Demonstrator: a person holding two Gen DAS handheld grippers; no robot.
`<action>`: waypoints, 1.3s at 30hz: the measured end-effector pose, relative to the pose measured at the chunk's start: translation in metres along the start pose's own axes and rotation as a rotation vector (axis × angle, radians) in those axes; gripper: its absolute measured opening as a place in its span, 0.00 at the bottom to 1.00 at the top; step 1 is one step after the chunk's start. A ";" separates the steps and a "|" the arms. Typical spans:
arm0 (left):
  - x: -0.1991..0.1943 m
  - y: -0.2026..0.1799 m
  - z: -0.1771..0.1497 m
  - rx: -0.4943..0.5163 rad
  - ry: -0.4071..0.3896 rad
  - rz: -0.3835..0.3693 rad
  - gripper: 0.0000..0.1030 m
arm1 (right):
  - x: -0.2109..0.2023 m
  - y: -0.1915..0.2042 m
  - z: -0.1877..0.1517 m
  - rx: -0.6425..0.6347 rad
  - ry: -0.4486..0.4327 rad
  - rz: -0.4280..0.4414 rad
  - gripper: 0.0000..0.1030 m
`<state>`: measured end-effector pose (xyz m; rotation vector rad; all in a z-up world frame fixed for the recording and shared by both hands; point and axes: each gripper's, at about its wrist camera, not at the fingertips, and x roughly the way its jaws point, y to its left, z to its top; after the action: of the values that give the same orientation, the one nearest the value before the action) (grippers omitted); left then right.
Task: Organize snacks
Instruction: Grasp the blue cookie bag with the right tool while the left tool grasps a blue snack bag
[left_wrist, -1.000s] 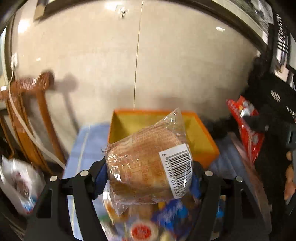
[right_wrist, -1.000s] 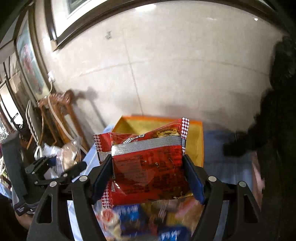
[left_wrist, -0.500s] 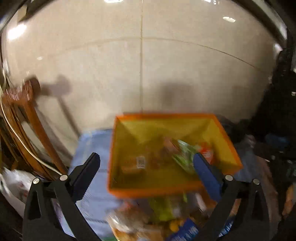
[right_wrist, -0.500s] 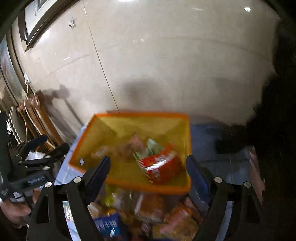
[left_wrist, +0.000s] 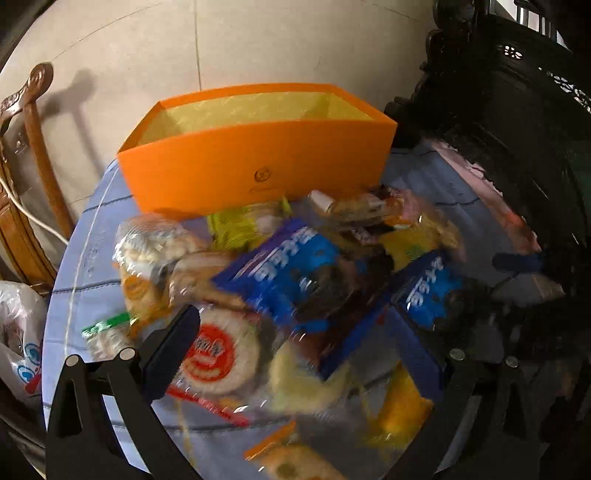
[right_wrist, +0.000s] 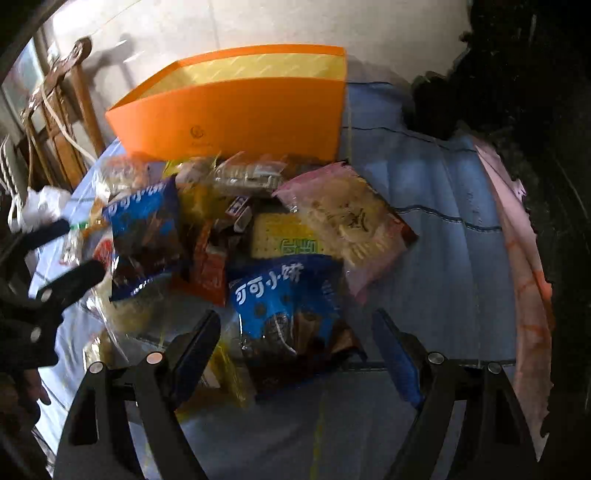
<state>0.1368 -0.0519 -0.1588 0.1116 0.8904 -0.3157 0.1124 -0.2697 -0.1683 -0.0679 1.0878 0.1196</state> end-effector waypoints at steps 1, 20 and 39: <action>0.002 -0.002 0.006 -0.008 -0.011 0.006 0.96 | 0.001 0.003 0.001 -0.023 -0.006 -0.008 0.81; 0.045 -0.018 0.014 -0.110 0.001 0.011 0.05 | 0.036 0.012 -0.008 -0.065 0.051 -0.001 0.52; -0.014 0.034 0.017 -0.244 -0.003 -0.135 0.00 | -0.052 0.005 0.035 0.004 -0.109 0.082 0.52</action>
<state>0.1521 -0.0200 -0.1383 -0.1752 0.9283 -0.3300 0.1183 -0.2639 -0.1059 -0.0132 0.9821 0.1924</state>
